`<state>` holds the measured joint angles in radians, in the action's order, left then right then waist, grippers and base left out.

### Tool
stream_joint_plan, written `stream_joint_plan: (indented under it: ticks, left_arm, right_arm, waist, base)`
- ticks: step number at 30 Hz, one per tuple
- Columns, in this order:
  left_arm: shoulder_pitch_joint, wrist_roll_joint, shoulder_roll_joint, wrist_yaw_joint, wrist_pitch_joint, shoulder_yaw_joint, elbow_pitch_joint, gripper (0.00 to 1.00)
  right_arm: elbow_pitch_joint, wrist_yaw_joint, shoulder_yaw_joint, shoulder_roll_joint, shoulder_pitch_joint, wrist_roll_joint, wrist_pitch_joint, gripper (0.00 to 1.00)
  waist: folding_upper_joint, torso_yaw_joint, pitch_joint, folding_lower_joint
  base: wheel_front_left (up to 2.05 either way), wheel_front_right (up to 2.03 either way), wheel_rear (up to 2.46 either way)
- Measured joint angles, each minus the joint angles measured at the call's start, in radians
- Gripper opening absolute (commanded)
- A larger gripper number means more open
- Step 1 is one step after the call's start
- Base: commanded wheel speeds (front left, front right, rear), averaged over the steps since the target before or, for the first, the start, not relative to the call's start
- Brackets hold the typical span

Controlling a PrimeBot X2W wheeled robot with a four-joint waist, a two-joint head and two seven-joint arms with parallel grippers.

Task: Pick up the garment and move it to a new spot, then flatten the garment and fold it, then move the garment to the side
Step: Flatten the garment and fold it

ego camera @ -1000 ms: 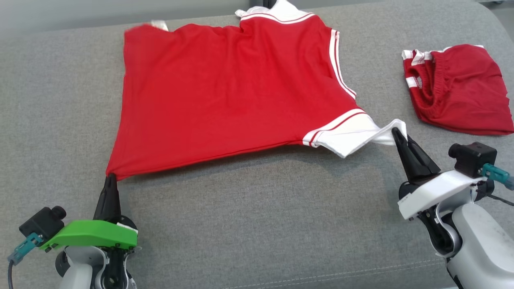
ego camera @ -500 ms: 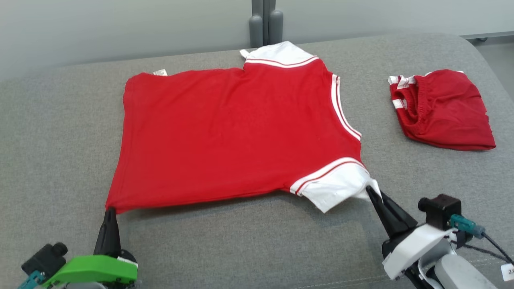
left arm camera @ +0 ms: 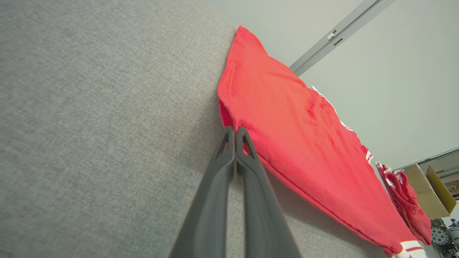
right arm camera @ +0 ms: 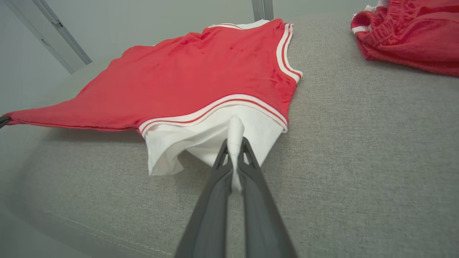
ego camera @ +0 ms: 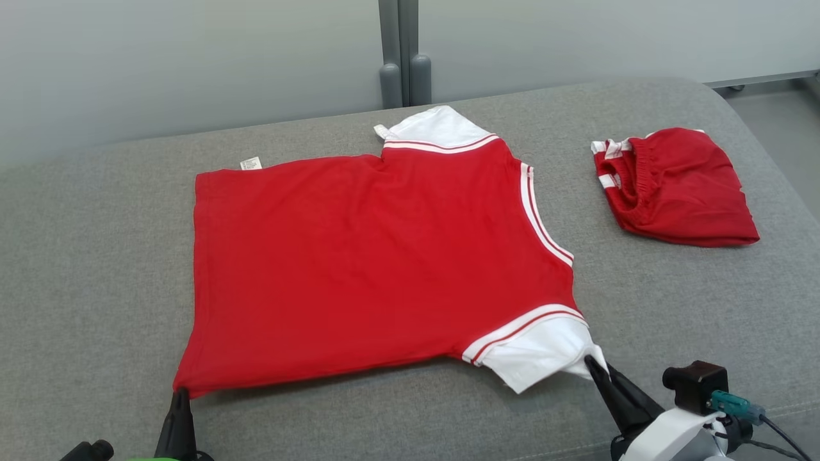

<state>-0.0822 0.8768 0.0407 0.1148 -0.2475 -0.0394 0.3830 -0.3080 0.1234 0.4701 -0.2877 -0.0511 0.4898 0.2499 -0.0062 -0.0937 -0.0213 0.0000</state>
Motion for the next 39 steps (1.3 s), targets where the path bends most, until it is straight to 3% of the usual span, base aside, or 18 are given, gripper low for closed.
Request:
stream_joint_plan:
  ticks: [11,12,13,14,15,16,17,18,27,39]
  left_arm:
    - [-0.001,-0.025,0.001,0.001,0.000,-0.031,0.064,0.00]
    - [-0.001,-0.030,0.001,0.001,0.000,-0.037,0.068,0.00]
    - [-0.001,-0.034,0.000,0.001,0.000,-0.040,0.071,0.00]
    - [-0.001,-0.038,0.000,0.001,0.000,-0.041,0.074,0.00]
    - [-0.001,-0.039,0.001,0.001,0.000,-0.042,0.077,0.00]
    - [-0.001,-0.039,0.001,0.001,0.000,-0.042,0.078,0.16]
    - [0.000,-0.049,0.001,0.001,0.000,-0.042,0.077,0.38]
    - [0.000,-0.058,0.001,0.001,0.000,-0.043,0.077,1.00]
    - [0.001,-0.109,0.004,0.001,-0.001,-0.030,0.014,1.00]
    - [0.044,-0.159,0.004,0.001,-0.002,0.004,-0.140,1.00]
  right_arm:
    - [-0.075,0.000,0.051,0.012,0.003,0.000,0.000,0.00]
    - [-0.081,0.000,0.047,0.014,0.003,0.000,0.000,0.07]
    - [-0.085,0.001,0.048,0.015,0.003,0.000,0.000,0.34]
    - [-0.090,0.001,0.047,0.016,0.003,0.000,0.000,0.48]
    - [-0.093,0.001,0.047,0.020,0.003,0.000,0.000,0.86]
    - [-0.095,0.001,0.047,0.023,0.003,0.000,0.000,1.00]
    - [-0.096,0.001,0.041,0.029,0.003,0.000,0.000,1.00]
    - [-0.096,0.001,0.038,0.030,0.003,0.000,0.000,1.00]
    - [-0.088,0.001,0.021,0.014,-0.043,-0.004,0.000,1.00]
    - [0.009,0.001,0.022,-0.083,-0.060,-0.062,0.000,1.00]
  waist:
    - [0.0000,0.012,0.006,0.0000]
    - [0.0000,0.015,0.007,0.0000]
    - [0.0000,0.017,0.007,0.0000]
    - [0.0000,0.019,0.008,0.0000]
    - [-0.0001,0.020,0.009,0.0000]
    - [-0.0001,0.021,0.009,0.0000]
    - [0.0000,0.022,0.010,0.0000]
    - [-0.0001,0.022,0.010,0.0000]
    - [0.0000,0.019,0.013,0.0000]
    - [-0.0001,0.010,0.023,0.0000]
  base:
    - [0.00,0.00,0.00]
    - [0.00,0.00,0.00]
    - [0.00,0.00,0.00]
    - [0.00,0.00,0.00]
    - [0.00,0.00,0.00]
    - [0.00,0.00,0.00]
    - [0.00,0.00,0.00]
    - [0.00,0.00,0.00]
    - [0.00,0.00,0.00]
    - [0.00,0.00,0.00]
